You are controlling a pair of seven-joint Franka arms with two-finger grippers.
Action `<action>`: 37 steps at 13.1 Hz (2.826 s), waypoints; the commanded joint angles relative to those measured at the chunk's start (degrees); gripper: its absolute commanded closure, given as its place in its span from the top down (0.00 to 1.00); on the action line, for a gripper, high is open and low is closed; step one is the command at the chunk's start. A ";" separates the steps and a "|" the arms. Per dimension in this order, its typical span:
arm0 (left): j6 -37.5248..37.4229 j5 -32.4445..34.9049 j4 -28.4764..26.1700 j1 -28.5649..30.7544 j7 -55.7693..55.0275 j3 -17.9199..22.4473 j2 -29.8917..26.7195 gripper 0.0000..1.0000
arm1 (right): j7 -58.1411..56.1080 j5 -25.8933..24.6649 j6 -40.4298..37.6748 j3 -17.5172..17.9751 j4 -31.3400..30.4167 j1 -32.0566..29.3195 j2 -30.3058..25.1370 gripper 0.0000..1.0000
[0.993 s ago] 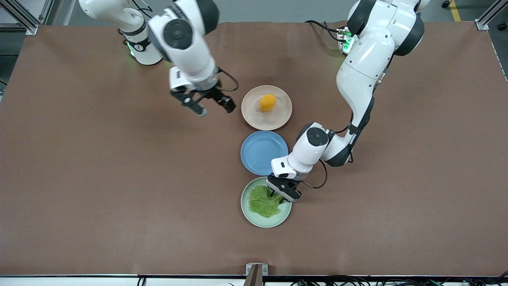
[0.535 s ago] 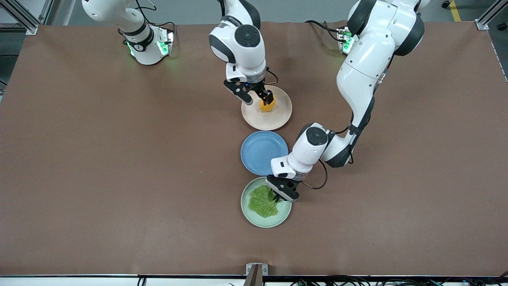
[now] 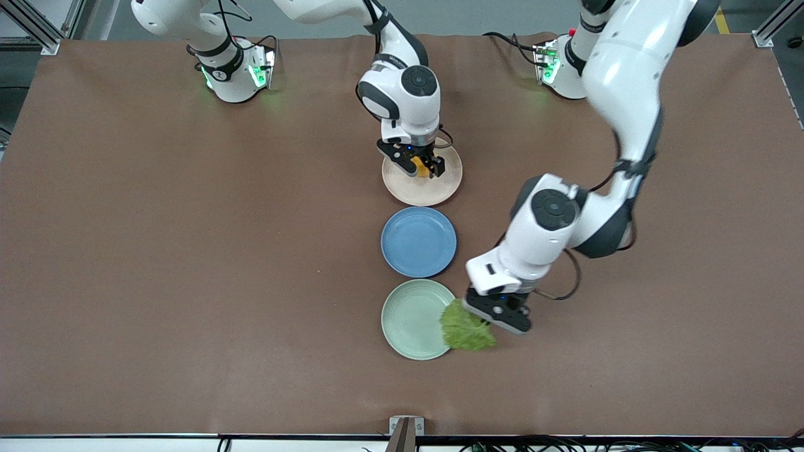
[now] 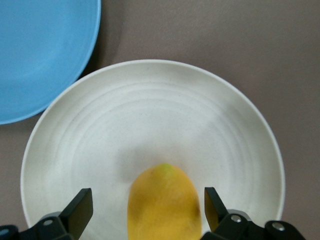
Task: Pick lemon and lettuce from plates
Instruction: 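Carry the lettuce off the green plate with the left gripper, then release the lettuce on the table while the right gripper carries the lemon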
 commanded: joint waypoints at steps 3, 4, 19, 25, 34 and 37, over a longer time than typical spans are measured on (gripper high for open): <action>-7.51 1.42 -15.23 8.25 -2.09 -0.11 -11.22 0.00 | 1.71 -1.25 -0.48 -0.64 2.14 1.96 1.77 0.75; -7.42 1.42 -17.95 9.31 -2.09 -0.11 -12.54 0.00 | 1.62 -1.34 -0.75 -0.73 2.05 2.31 1.68 0.65; 14.65 4.94 -38.38 19.78 -2.44 -0.37 -19.21 1.00 | -51.23 -1.34 -13.40 -0.91 -4.97 -29.12 -13.60 0.01; -7.61 4.77 -26.47 19.96 0.19 -0.46 -29.34 1.00 | -87.89 -0.46 -13.23 -0.73 -6.92 -47.93 -13.26 0.01; -40.01 -5.87 -11.21 19.96 1.16 -0.99 -37.50 1.00 | -104.28 -0.38 -1.02 -0.73 -6.48 -54.90 -3.86 0.01; -44.40 -10.60 -11.83 19.35 0.29 -0.72 -40.58 1.00 | -104.29 -0.29 -0.22 -0.73 -5.60 -54.82 -2.54 0.01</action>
